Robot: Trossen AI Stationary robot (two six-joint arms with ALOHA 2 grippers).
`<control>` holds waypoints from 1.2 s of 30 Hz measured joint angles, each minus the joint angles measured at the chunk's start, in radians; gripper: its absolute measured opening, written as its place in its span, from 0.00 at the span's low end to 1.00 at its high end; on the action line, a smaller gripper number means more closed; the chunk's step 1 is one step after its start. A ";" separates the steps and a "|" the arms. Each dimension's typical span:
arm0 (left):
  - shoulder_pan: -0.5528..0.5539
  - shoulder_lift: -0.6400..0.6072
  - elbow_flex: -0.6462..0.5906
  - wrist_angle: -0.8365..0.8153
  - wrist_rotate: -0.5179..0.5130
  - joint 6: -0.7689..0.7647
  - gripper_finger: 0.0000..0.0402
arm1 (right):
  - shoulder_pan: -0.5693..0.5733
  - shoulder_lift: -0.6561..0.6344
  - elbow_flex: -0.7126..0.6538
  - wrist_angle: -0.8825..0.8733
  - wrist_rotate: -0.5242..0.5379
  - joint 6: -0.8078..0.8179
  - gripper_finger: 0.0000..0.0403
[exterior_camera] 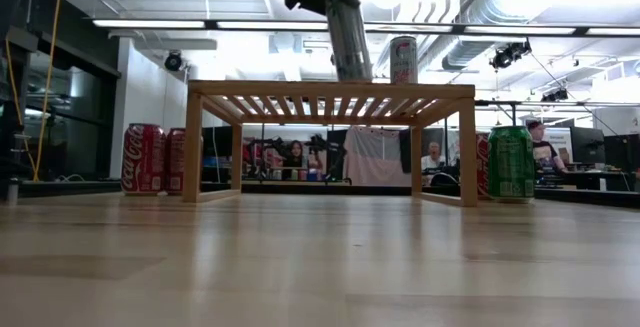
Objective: Place canned beverage on shelf
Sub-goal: Put the top white pink soda can on the shelf aligned with the other white pink soda can
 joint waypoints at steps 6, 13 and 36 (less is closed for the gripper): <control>0.003 0.005 0.000 -0.036 0.000 0.007 0.63 | 0.000 0.004 0.000 -0.001 0.000 0.000 0.82; 0.003 0.014 0.002 -0.039 0.016 -0.003 0.65 | 0.000 0.005 0.000 -0.002 0.000 0.000 0.82; 0.012 0.009 0.001 0.042 0.021 0.011 0.83 | 0.000 0.005 0.000 -0.005 -0.001 0.000 0.82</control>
